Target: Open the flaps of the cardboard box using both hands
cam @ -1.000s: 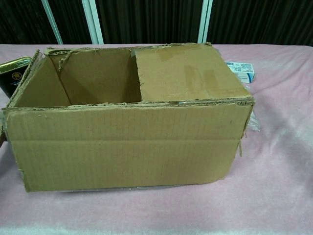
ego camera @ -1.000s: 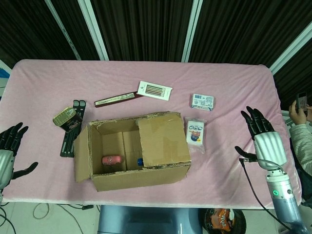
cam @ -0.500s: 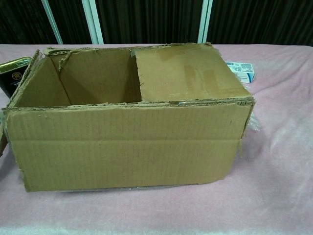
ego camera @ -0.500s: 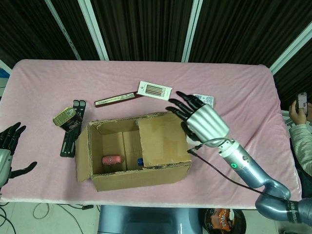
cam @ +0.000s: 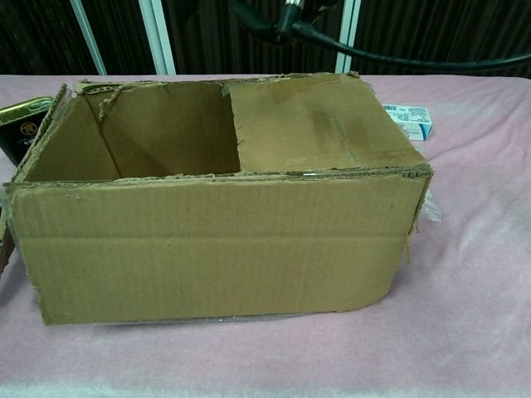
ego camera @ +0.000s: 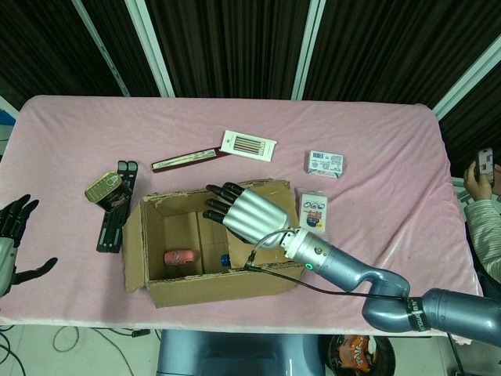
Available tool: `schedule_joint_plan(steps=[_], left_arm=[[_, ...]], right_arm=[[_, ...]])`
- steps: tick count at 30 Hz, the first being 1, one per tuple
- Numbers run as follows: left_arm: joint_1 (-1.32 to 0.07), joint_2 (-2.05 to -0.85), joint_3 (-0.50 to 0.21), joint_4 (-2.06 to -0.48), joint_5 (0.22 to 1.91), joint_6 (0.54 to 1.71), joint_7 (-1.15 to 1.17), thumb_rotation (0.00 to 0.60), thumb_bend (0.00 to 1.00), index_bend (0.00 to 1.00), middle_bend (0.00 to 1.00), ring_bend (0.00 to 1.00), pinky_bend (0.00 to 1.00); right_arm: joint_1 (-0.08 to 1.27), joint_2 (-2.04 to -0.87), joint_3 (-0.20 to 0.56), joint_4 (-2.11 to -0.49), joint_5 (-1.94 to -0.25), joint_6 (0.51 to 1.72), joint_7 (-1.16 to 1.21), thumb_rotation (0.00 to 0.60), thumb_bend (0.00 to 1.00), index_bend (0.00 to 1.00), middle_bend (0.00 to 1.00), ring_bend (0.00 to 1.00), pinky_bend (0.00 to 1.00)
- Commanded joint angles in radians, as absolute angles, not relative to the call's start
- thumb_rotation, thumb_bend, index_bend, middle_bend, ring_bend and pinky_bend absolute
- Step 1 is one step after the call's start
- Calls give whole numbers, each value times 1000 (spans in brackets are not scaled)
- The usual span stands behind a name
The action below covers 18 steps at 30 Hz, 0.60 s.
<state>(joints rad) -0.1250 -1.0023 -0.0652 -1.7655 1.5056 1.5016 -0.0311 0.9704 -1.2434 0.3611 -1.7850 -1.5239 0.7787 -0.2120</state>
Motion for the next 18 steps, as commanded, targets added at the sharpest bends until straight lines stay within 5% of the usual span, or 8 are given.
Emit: schedule_joint_plan(steps=[1, 18], left_arm=[[-125, -1003, -66, -1759, 1515, 1508, -26, 600, 123, 0, 0, 23, 94], [-127, -1004, -68, -1754, 1503, 1494, -37, 600, 123, 0, 0, 23, 94]], right_arm=[[1010, -1282, 351, -1760, -1492, 743, -246, 600, 749, 291, 258, 116, 230], [1092, -1350, 266, -1726, -1392, 672, -398, 600, 750, 378, 292, 114, 230]])
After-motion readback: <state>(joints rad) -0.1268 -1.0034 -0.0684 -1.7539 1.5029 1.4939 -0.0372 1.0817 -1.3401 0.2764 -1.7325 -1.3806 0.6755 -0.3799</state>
